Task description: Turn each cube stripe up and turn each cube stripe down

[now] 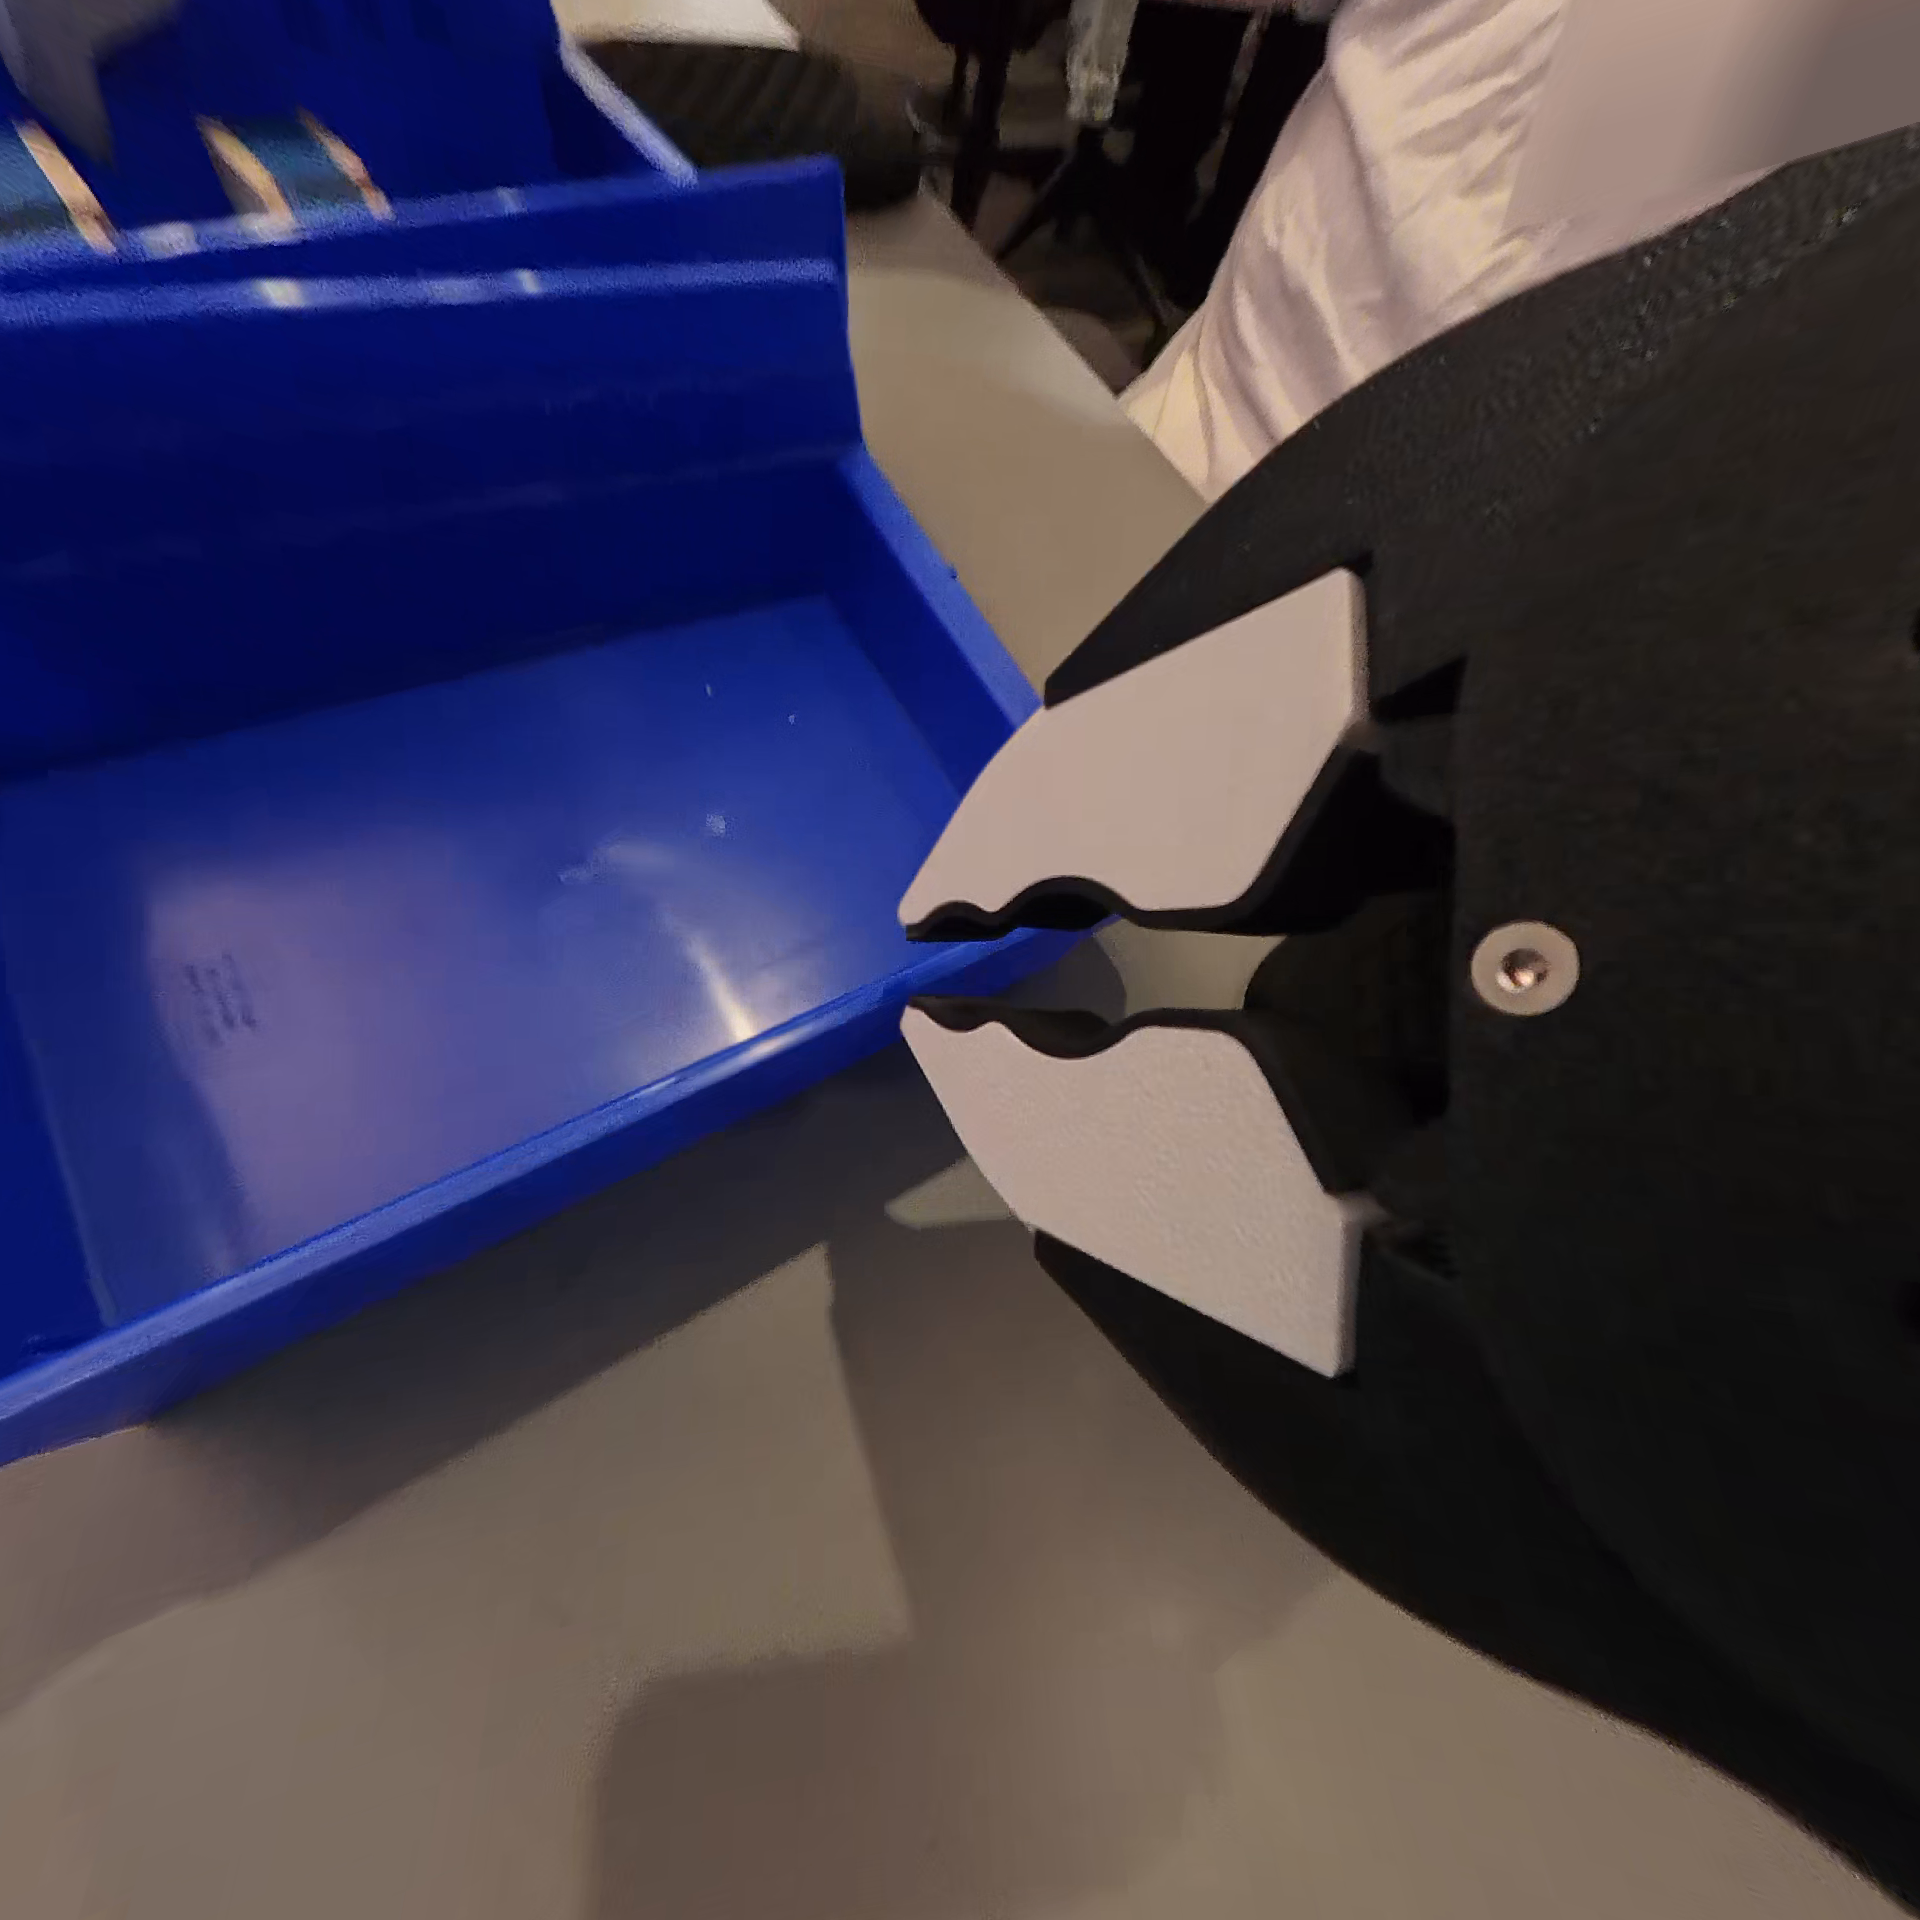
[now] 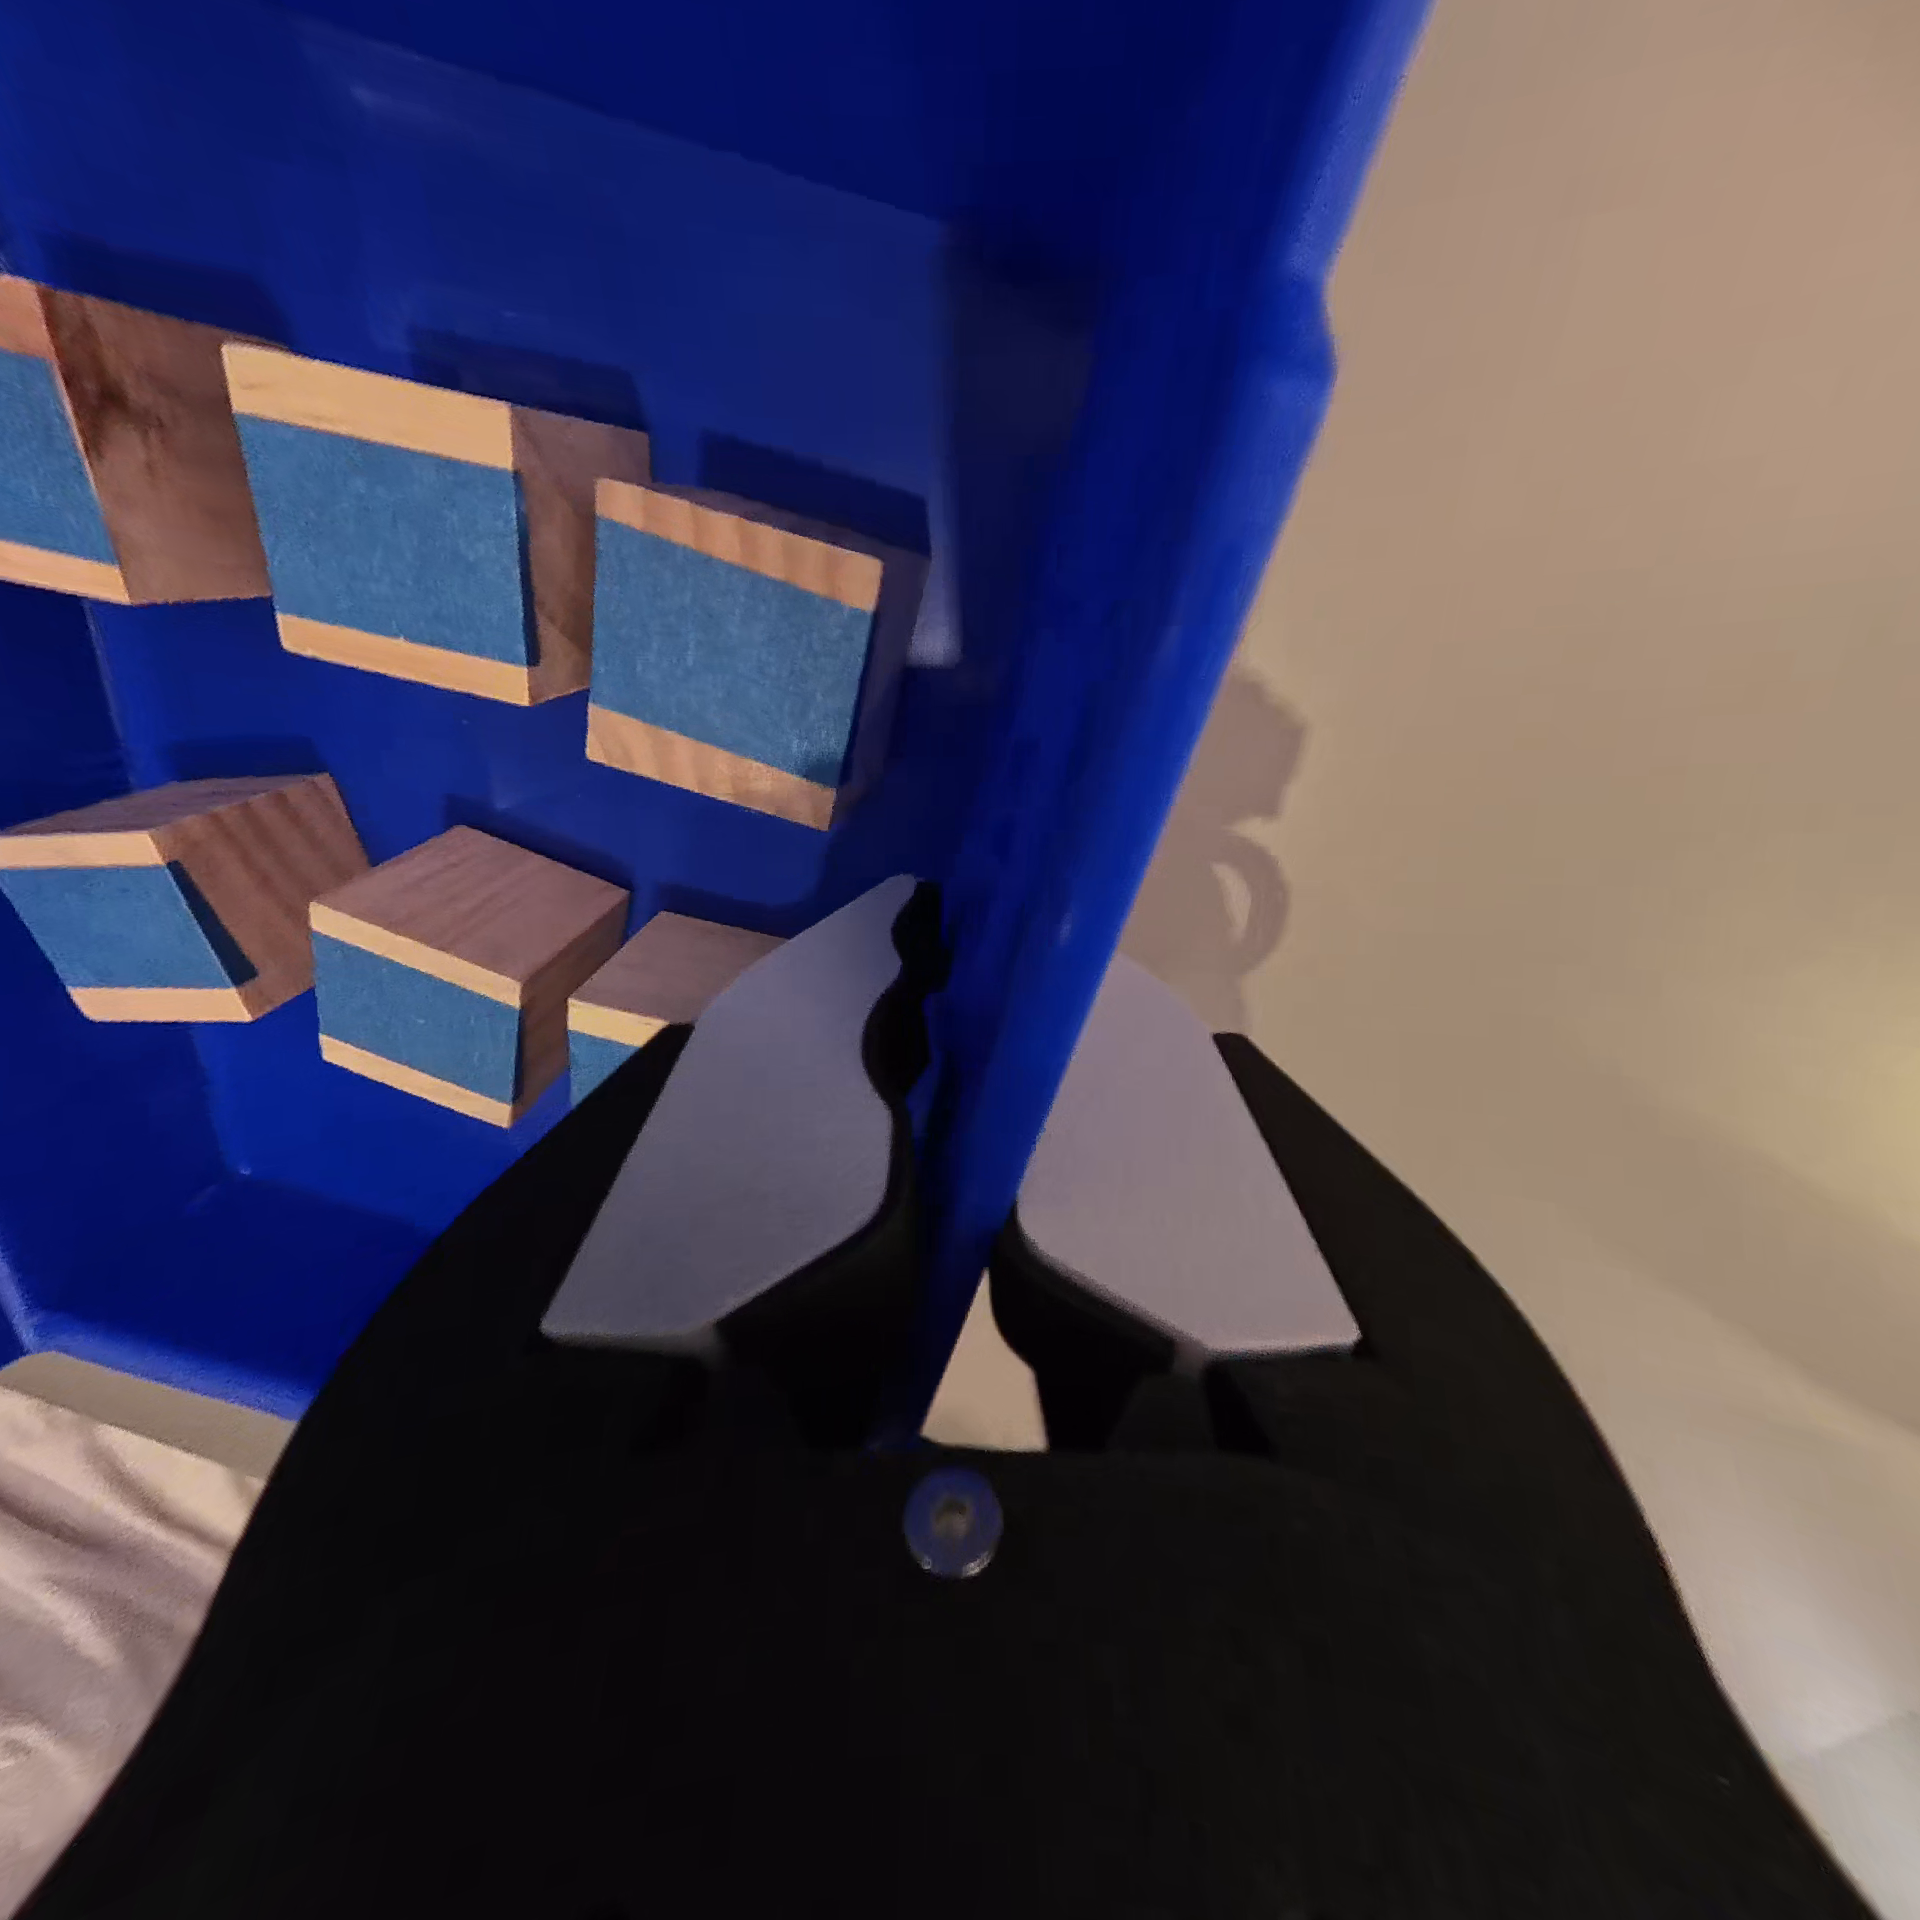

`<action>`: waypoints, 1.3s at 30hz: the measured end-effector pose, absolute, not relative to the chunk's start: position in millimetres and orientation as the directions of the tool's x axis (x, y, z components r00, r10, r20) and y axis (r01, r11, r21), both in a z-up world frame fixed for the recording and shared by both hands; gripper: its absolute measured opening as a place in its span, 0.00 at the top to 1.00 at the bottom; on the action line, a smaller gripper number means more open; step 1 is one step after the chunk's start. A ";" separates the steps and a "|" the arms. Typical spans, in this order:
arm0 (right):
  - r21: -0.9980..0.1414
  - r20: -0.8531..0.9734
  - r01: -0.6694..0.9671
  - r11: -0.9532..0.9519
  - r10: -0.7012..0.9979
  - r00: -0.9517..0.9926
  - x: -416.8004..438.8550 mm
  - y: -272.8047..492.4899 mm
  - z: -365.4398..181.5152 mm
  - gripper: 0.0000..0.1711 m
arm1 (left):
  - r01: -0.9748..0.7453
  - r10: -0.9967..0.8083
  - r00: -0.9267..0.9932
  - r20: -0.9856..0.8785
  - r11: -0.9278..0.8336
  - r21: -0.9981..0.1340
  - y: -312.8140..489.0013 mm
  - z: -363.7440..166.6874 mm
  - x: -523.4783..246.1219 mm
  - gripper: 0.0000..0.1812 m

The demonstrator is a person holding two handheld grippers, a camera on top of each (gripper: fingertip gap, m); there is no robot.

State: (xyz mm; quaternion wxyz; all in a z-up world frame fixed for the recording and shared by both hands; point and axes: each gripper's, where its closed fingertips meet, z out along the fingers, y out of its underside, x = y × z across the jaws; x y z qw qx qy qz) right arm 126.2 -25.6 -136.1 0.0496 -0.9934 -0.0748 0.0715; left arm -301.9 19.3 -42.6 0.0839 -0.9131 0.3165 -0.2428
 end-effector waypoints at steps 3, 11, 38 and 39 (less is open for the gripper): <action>-0.148 -0.142 0.147 -0.978 0.168 0.976 125.4 -20.6 -135.7 0.96 | -0.496 -0.628 0.658 0.416 -0.777 -0.388 15.0 -16.7 -316.8 0.95; -0.110 -0.140 0.088 -0.990 0.103 0.985 157.4 -30.4 -129.4 0.97 | -0.262 -0.562 0.721 0.406 -0.763 -0.592 11.9 42.2 -395.8 0.96; -0.226 -0.064 0.372 -0.900 0.395 0.917 -53.2 59.1 136.1 0.97 | 0.028 -0.447 0.699 0.559 -0.764 -0.645 5.8 56.5 -488.3 0.97; -0.229 -0.071 0.396 -0.889 0.421 0.904 -79.0 67.5 137.2 0.97 | 0.031 -0.446 0.700 0.558 -0.761 -0.648 4.5 57.3 -489.9 0.97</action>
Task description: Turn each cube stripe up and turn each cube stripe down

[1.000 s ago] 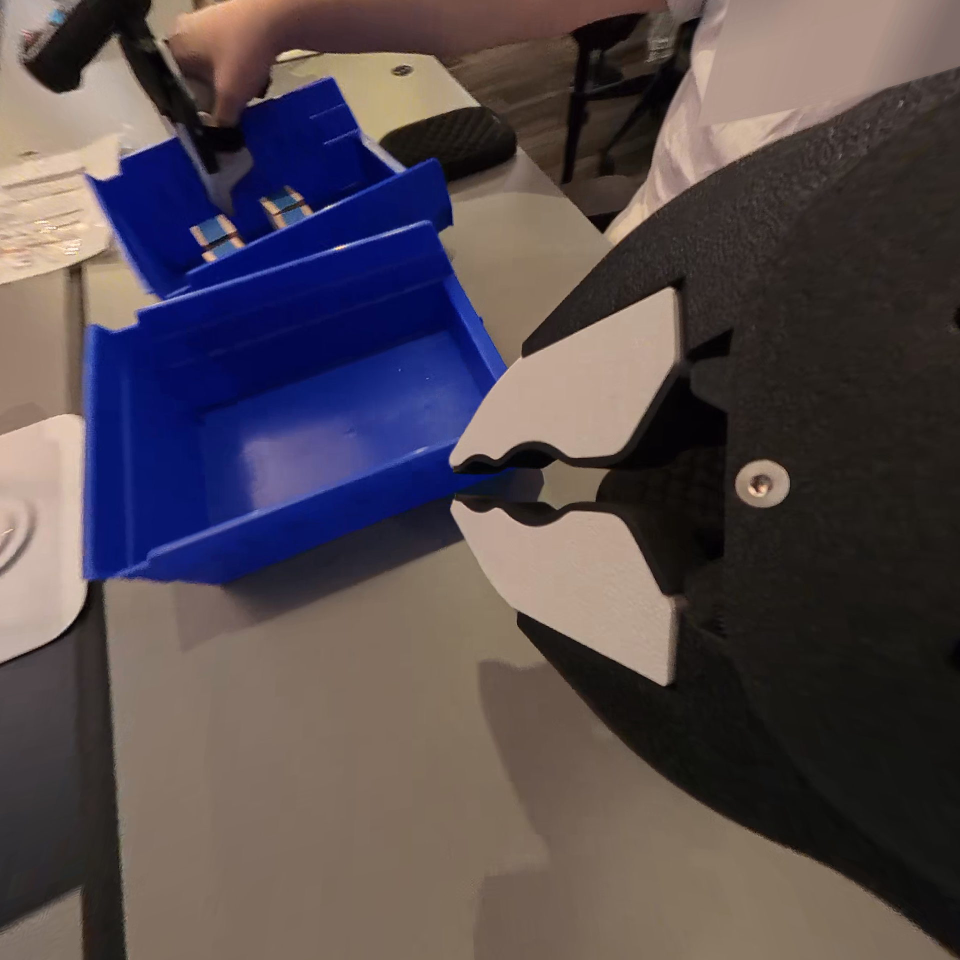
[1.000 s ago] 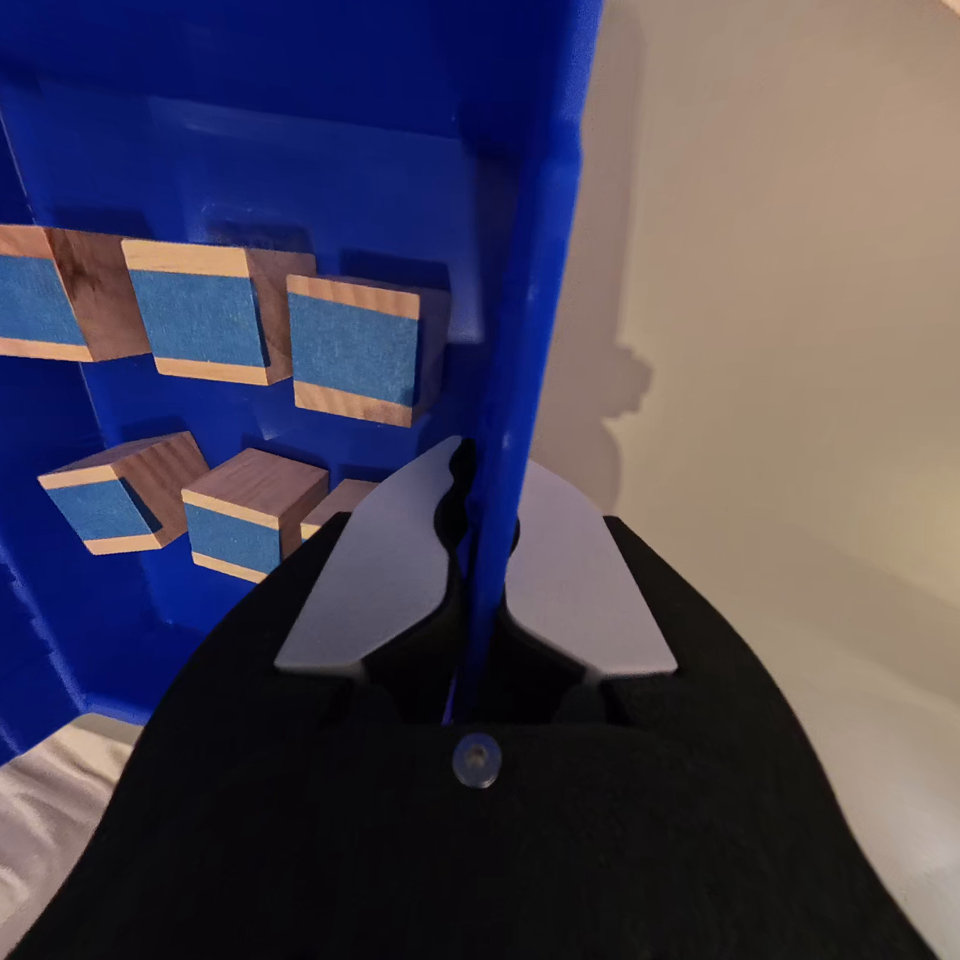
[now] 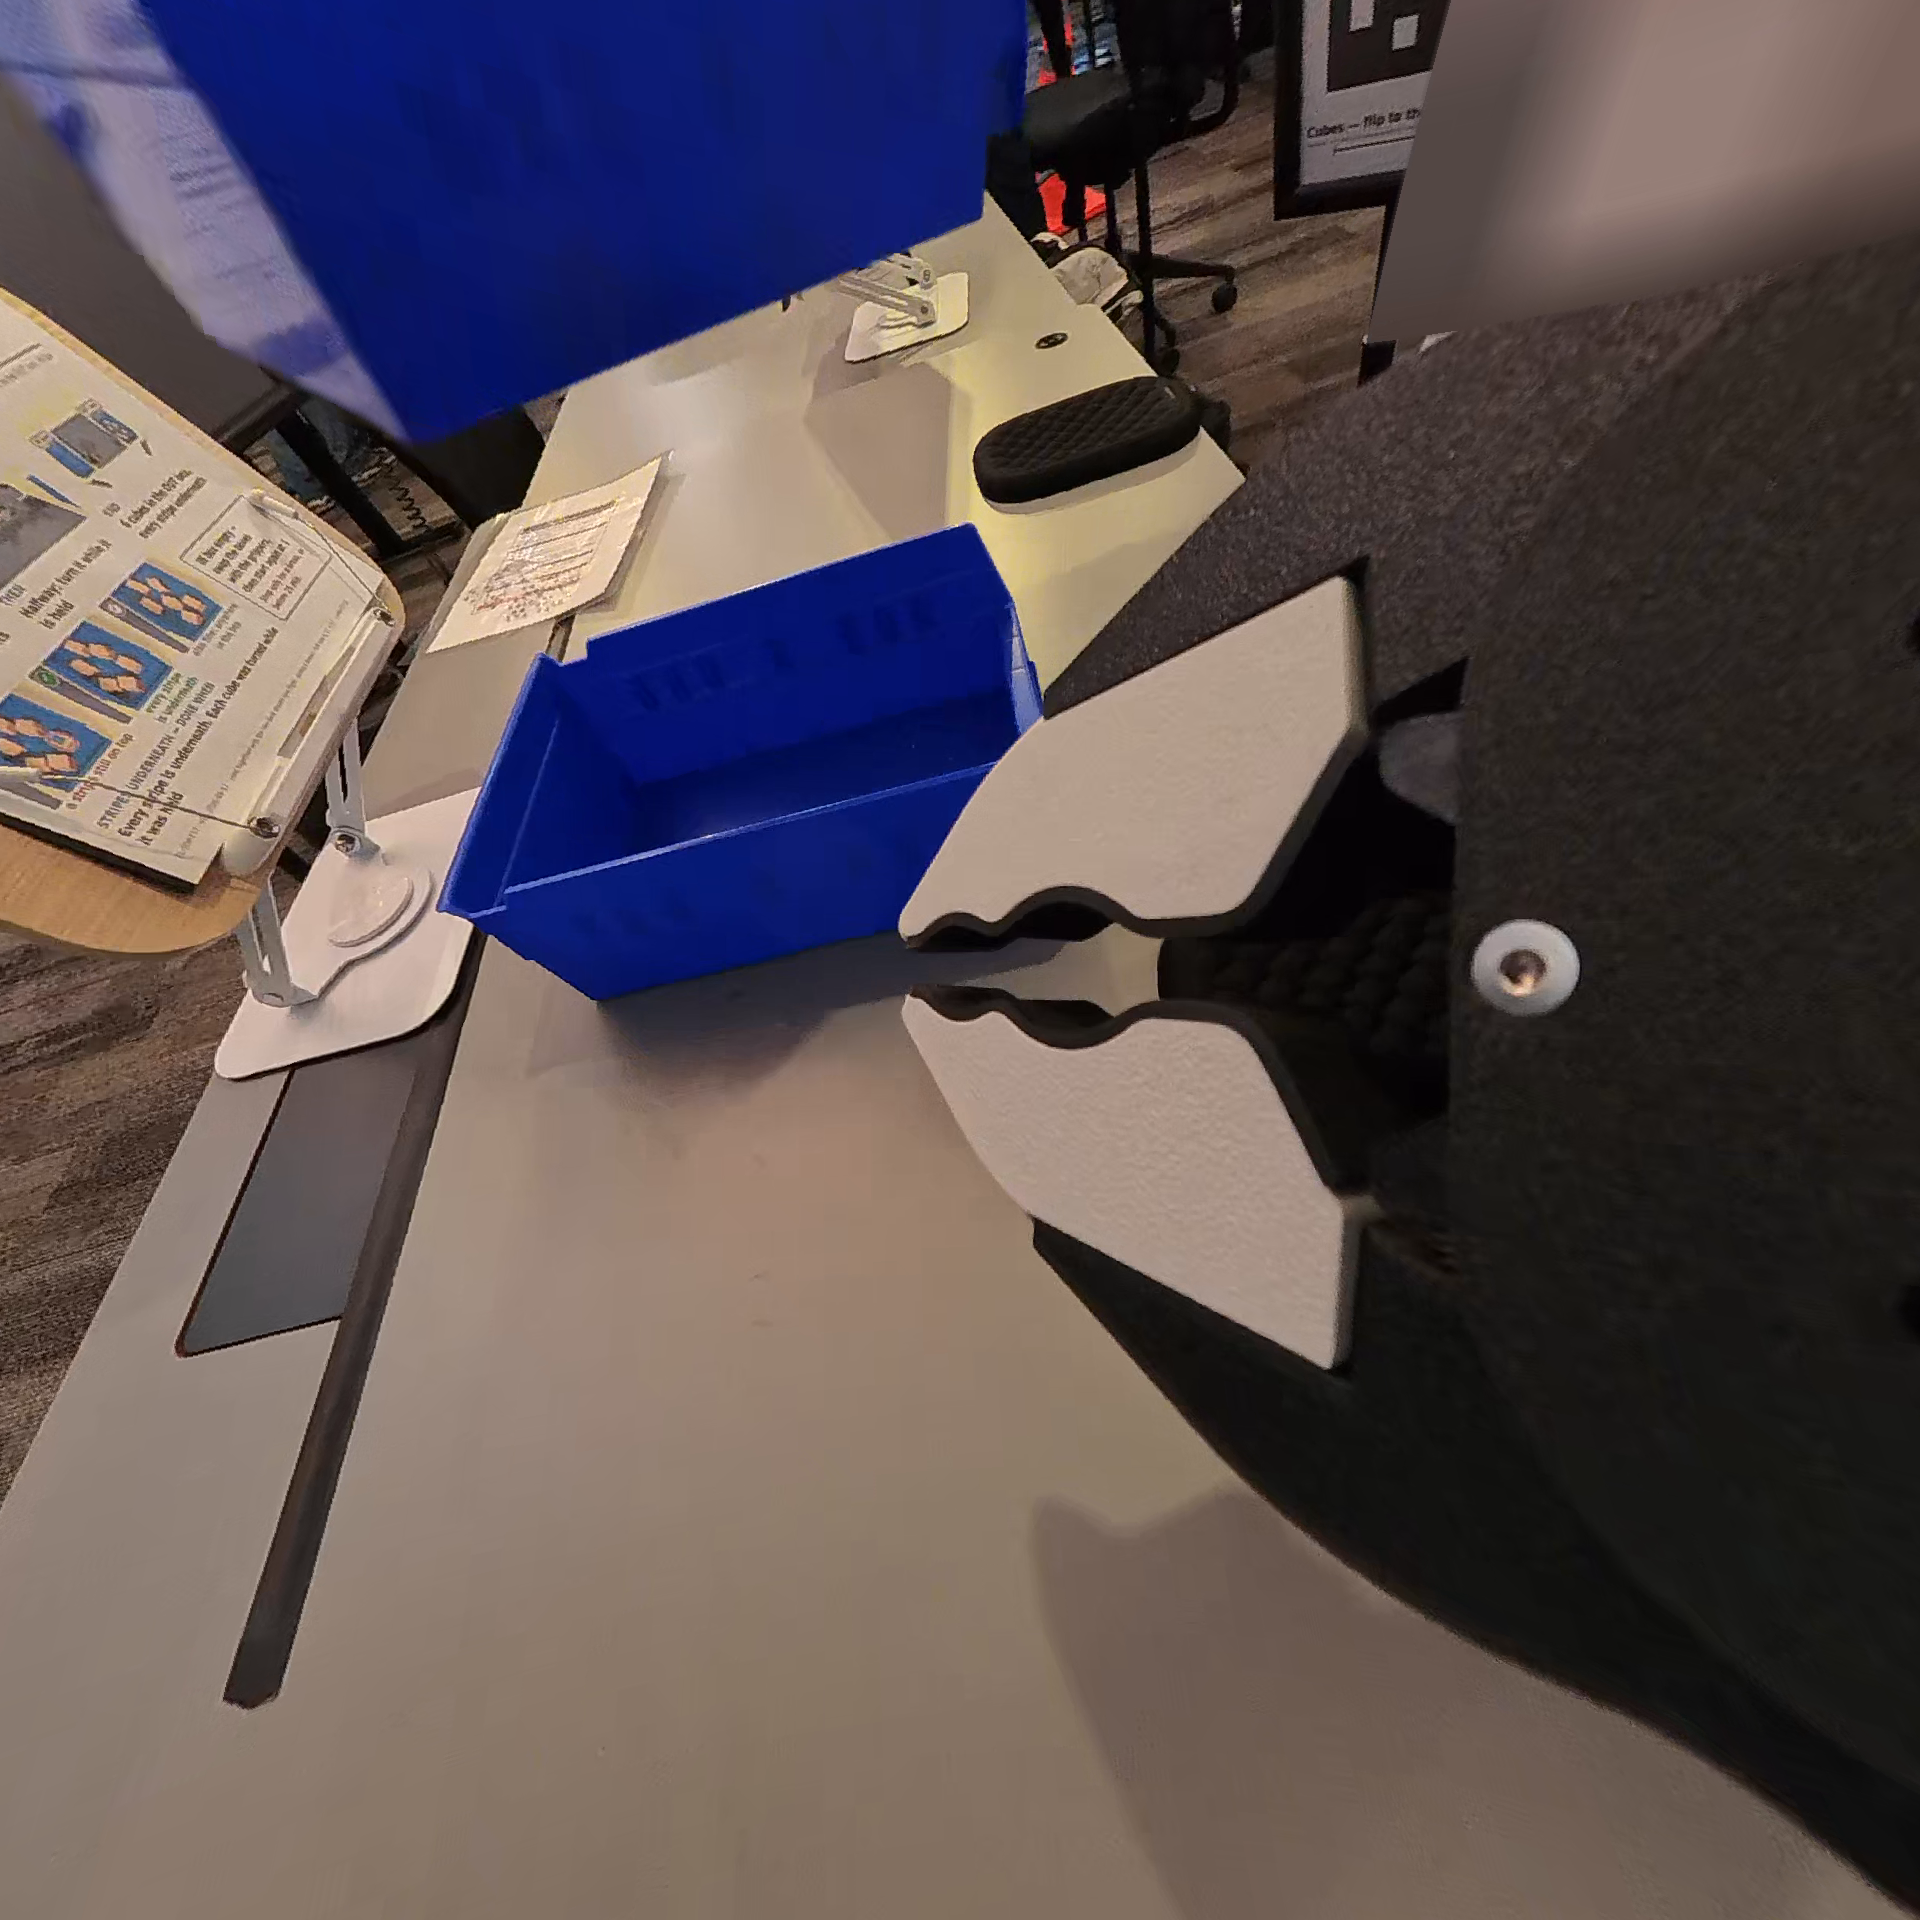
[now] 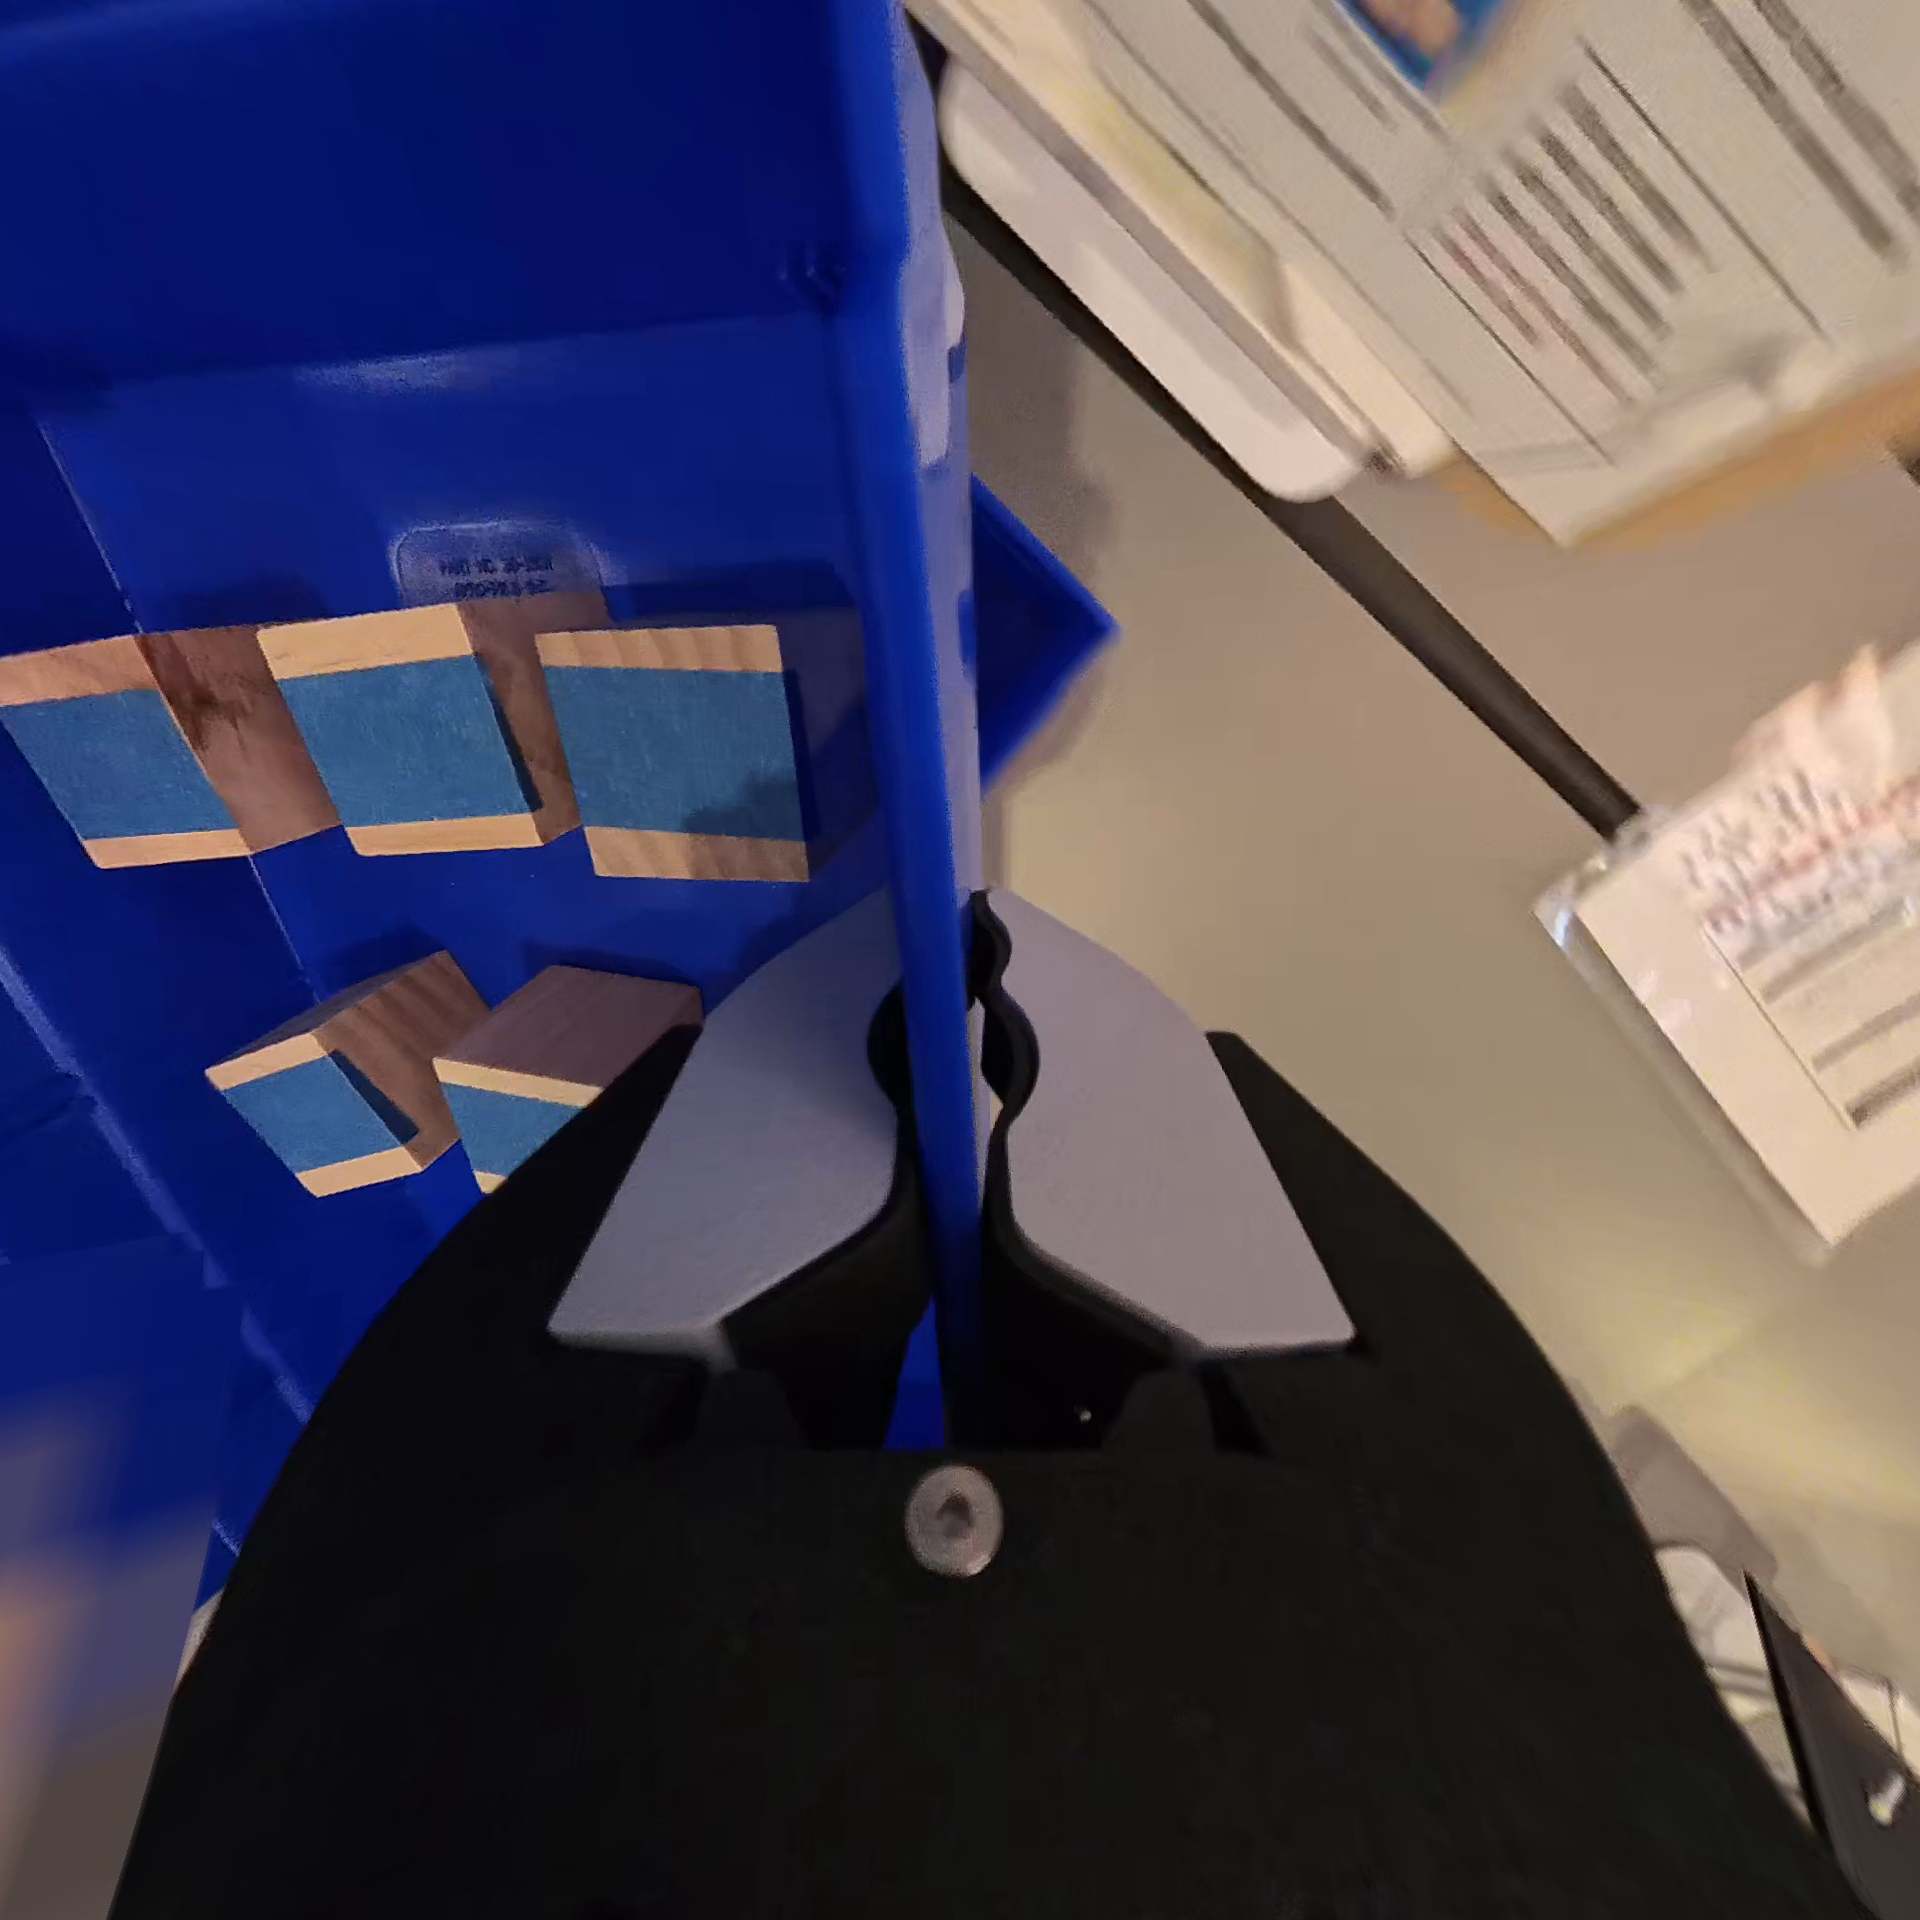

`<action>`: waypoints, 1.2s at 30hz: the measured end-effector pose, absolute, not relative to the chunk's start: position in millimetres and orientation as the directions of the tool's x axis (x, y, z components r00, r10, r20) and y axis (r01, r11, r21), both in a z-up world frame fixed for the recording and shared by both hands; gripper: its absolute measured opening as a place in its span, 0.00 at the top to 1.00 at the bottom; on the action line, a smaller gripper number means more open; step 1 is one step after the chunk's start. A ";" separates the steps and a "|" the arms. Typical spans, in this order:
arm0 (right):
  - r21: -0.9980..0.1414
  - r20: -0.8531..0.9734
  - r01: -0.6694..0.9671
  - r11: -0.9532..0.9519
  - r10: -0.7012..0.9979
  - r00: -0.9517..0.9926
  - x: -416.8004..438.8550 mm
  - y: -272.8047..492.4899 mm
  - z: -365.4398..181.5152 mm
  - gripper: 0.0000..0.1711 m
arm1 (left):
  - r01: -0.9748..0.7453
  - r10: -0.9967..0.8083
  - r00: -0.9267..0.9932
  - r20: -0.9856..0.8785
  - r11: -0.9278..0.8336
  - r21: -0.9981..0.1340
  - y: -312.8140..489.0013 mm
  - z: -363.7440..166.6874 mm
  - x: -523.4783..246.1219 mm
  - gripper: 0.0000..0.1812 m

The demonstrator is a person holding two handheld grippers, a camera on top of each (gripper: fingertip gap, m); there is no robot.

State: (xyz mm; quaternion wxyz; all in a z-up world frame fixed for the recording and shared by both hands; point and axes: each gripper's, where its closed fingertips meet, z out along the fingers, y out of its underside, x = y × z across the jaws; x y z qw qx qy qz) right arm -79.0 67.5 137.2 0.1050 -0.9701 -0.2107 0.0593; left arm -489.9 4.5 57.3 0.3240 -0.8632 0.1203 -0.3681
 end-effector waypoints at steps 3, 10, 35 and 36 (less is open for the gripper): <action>-0.217 -0.110 0.452 -0.865 0.482 0.869 -156.8 88.8 124.9 0.97 | 0.062 -0.423 0.718 0.552 -0.752 -0.656 -1.9 59.2 -502.1 0.97; -0.216 -0.205 0.528 -0.821 0.567 0.798 -316.1 124.2 56.9 0.97 | 0.263 -0.279 0.767 0.577 -0.684 -0.680 -29.1 64.1 -566.7 0.98; -0.104 -0.277 0.500 -0.860 0.508 0.816 -447.3 134.7 -121.3 0.91 | 0.333 -0.301 0.714 0.632 -0.648 -0.685 -38.1 65.3 -588.5 0.98; -0.105 -0.295 0.502 -0.858 0.509 0.809 -447.1 134.8 -117.9 0.91 | 0.332 -0.300 0.714 0.633 -0.651 -0.683 -38.2 64.4 -588.4 0.98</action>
